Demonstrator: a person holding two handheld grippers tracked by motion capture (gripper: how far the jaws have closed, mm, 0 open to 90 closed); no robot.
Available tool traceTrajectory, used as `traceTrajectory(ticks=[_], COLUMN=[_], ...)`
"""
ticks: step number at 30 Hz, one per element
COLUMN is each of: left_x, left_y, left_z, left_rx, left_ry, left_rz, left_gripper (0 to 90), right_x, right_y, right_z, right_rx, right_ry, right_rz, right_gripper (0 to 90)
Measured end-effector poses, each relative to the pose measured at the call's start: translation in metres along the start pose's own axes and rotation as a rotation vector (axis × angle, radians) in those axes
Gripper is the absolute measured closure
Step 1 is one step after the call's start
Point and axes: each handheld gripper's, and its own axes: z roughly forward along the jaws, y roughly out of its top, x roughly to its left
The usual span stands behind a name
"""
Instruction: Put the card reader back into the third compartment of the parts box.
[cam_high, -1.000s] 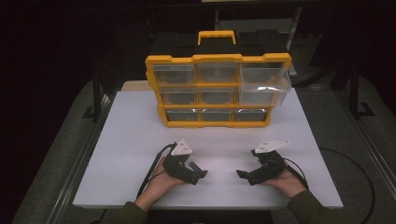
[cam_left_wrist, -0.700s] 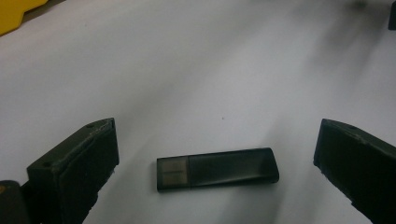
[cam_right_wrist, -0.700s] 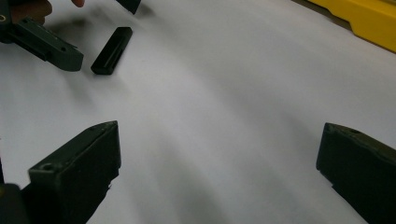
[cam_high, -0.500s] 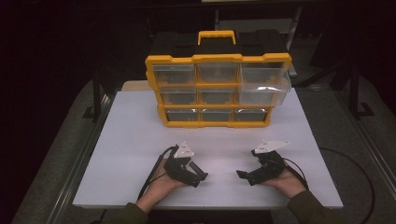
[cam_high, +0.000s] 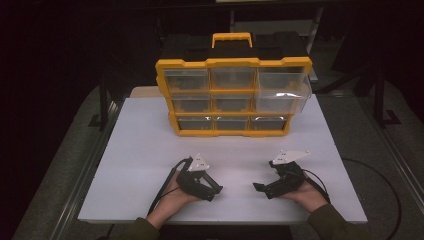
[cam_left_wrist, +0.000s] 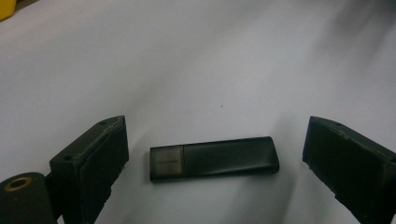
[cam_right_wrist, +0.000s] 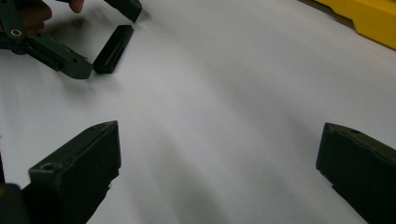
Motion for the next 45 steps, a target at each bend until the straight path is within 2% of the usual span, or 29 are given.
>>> traceTrajectory(ticks=[5,22,33,45], left_x=[-0.0004,-0.0013,0.0008,0.0031], left_y=[-0.0005,-0.0012,-0.0022,-0.0025], left_z=[-0.0010,-0.0032,-0.0047,-0.0054], left_rx=[0.006,0.015,0.011,0.009], left_ry=[0.024,0.063,0.063,0.046], left_rz=[0.002,0.016,0.015,0.014], left_gripper=[13.2,24.0,29.4,29.9], right_x=[0.0003,0.0003,0.0005,0.0005], right_y=[0.0000,0.0000,-0.0001,-0.0001], right_z=[0.0002,0.0004,0.0006,0.0008], right_rx=[0.000,0.001,0.002,0.004], right_ry=[0.002,0.006,0.008,0.010], right_rz=[0.001,0.001,-0.001,-0.002], right_gripper=[0.0,0.0,0.0,0.0])
